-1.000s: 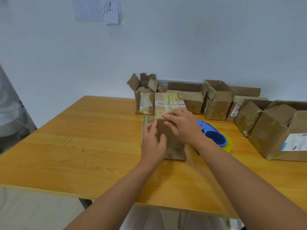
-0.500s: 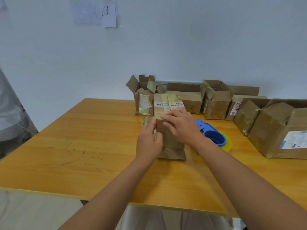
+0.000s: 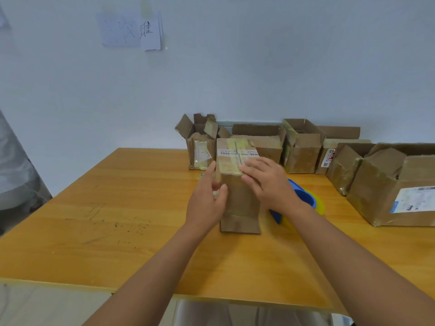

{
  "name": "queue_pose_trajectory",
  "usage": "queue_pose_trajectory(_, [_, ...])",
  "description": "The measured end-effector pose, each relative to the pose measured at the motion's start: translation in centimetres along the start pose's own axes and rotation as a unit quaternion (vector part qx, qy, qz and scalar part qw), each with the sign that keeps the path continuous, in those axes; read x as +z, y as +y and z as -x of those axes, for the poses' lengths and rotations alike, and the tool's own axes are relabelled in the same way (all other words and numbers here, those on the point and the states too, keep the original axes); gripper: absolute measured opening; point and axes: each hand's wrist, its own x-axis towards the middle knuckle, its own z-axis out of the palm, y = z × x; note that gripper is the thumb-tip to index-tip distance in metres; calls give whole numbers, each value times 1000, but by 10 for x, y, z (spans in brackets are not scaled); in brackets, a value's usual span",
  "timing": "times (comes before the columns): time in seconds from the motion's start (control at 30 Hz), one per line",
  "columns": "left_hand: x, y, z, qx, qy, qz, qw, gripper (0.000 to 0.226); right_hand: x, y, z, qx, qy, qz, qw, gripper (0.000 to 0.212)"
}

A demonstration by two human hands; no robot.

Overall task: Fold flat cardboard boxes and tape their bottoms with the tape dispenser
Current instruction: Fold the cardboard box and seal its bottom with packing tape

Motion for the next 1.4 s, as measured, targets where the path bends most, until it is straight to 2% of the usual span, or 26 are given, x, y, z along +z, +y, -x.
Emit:
queue_pose_trajectory(0.1, [2,3,-9,60,18,-119,991,41,6,-5,4,19,6,-43,999,35])
queue_pose_trajectory(0.17, [3,5,-17,75,59,-131,987,26,8,-8,2,19,-12,-43,999,37])
queue_pose_trajectory(0.23, [3,4,-24,101,69,-127,984,15,5,-3,2,34,-35,-62,997,42])
queue_pose_trajectory(0.33, [0,4,-30,150,42,-155,975,10,-1,7,6,42,-45,-68,996,46])
queue_pose_trajectory(0.5, [-5,17,-33,234,-31,-185,954,19,3,-4,7,10,-5,-34,999,41])
queue_pose_trajectory(0.57, [-10,19,-34,251,-38,-185,949,15,3,-4,7,1,-20,-43,999,45])
queue_pose_trajectory(0.67, [-25,13,-36,255,-48,-176,950,12,-1,7,7,6,-66,-61,996,54])
queue_pose_trajectory(0.73, [-35,9,-37,243,-73,-172,952,15,-1,6,8,-2,-60,-80,995,52])
queue_pose_trajectory(0.9, [-31,11,-36,144,-107,-229,957,67,9,-17,6,-54,40,-71,995,43])
queue_pose_trajectory(1.03, [-29,7,-36,117,-92,-232,961,77,1,-6,-1,-13,-18,-173,985,46])
queue_pose_trajectory(1.1, [-24,9,-35,113,-84,-268,953,77,-1,1,-6,19,-11,-211,977,45])
queue_pose_trajectory(1.23, [-3,27,-33,103,-86,-348,928,64,4,10,-18,82,19,-168,982,42])
queue_pose_trajectory(1.33, [-12,32,-36,131,-100,-336,928,46,5,22,-20,141,-41,-165,975,50])
queue_pose_trajectory(1.4, [-34,30,-40,150,-151,-308,927,44,0,27,-21,142,-79,-181,970,66])
